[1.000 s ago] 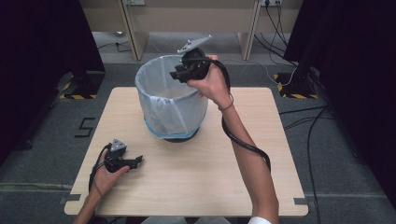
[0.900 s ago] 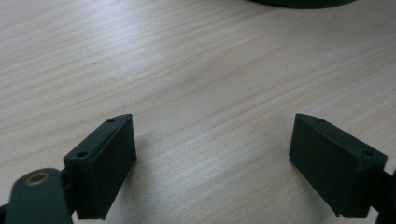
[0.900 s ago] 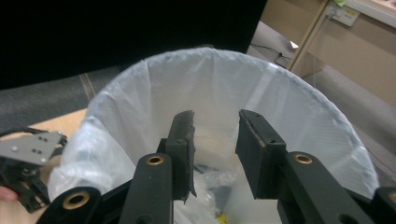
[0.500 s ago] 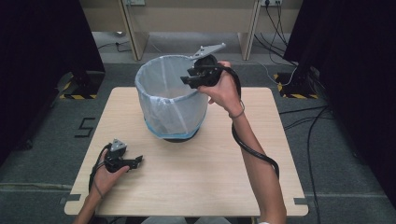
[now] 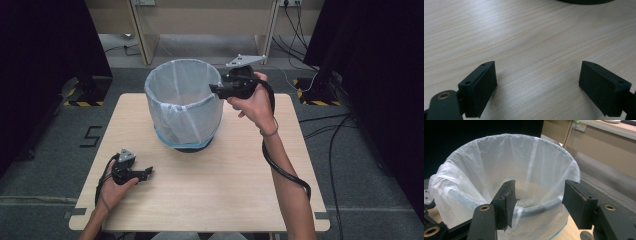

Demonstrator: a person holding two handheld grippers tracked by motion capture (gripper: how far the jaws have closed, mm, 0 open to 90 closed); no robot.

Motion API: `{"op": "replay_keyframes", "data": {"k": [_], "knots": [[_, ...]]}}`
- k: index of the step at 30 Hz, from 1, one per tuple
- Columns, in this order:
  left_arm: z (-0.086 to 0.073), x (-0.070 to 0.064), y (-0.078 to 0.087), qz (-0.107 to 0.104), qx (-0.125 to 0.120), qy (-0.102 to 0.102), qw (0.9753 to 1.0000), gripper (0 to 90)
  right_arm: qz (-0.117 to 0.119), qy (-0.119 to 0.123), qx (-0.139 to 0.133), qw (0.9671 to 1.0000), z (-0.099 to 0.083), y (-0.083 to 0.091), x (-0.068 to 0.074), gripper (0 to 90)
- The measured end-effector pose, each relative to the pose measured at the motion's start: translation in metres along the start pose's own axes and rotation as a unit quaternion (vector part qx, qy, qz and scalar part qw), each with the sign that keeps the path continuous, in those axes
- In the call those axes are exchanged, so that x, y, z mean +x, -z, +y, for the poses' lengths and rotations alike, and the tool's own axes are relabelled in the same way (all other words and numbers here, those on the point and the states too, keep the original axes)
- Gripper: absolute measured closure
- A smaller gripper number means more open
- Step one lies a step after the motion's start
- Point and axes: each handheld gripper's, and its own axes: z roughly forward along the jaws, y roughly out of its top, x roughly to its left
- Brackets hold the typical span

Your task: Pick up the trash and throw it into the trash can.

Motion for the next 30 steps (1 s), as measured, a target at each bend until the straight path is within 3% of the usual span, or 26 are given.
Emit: {"op": "replay_keyframes", "data": {"k": [15, 30], "knots": [[0.000, 0.000, 0.000, 0.000, 0.001, -0.001, 1.0000, 13.9, -0.028, -0.025, -0.008, 0.9992, -0.026, 0.025, -0.017, 39.2], [0.000, 0.000, 0.000, 0.000, 0.002, -0.002, 1.0000, 13.9, -0.062, -0.054, 0.000, 0.9967, -0.070, 0.045, -0.034, 32.6]]}}
